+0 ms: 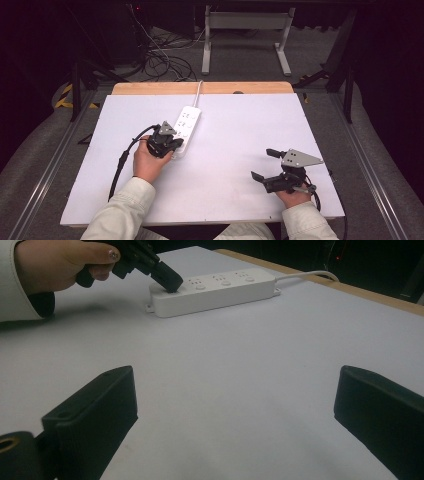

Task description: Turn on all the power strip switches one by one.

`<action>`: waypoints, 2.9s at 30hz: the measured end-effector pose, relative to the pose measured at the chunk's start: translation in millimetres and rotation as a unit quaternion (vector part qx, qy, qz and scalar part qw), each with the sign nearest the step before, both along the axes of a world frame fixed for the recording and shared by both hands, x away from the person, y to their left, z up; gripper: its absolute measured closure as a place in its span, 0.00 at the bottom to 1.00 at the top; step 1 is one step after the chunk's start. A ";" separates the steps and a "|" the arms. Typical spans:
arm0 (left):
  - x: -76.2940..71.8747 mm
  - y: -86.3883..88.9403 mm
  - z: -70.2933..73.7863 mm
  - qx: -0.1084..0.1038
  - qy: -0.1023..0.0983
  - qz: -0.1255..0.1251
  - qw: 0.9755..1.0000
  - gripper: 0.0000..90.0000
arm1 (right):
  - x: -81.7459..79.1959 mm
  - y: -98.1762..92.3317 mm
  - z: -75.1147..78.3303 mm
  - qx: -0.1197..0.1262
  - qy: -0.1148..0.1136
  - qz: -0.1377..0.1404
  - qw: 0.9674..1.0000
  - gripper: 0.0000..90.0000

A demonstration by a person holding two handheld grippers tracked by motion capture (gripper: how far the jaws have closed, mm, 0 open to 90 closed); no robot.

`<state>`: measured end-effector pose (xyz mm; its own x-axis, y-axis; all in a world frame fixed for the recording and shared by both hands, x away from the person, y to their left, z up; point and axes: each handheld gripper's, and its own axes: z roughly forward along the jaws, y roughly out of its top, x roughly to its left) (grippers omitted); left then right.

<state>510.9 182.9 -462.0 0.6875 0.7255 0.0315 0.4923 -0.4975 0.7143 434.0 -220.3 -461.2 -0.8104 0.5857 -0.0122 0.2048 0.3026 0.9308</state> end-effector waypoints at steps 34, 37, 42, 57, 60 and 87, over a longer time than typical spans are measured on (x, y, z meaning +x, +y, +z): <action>9.5 -9.3 34.3 -0.048 0.006 -0.008 0.999 1.00 | 0.6 -2.4 0.0 0.005 0.004 -0.001 1.000 0.05; 17.3 -7.9 35.1 -0.052 0.008 -0.019 0.998 1.00 | 0.3 -2.9 0.2 0.007 0.003 0.000 1.000 0.05; 25.3 -9.0 32.9 -0.053 -0.004 -0.010 0.999 1.00 | 0.6 -3.1 0.3 0.009 0.002 0.001 1.000 0.05; 40.6 -11.5 10.1 -0.022 0.020 -0.001 1.000 1.00 | 0.0 -3.6 0.7 0.012 0.001 0.006 1.000 0.05; 41.5 -12.3 7.4 -0.015 0.020 0.004 1.000 1.00 | -0.2 -3.7 0.9 0.012 0.001 0.006 1.000 0.05; 41.6 -11.5 4.2 -0.001 0.011 0.006 1.000 1.00 | -1.1 -3.3 0.9 0.009 0.002 0.008 1.000 0.05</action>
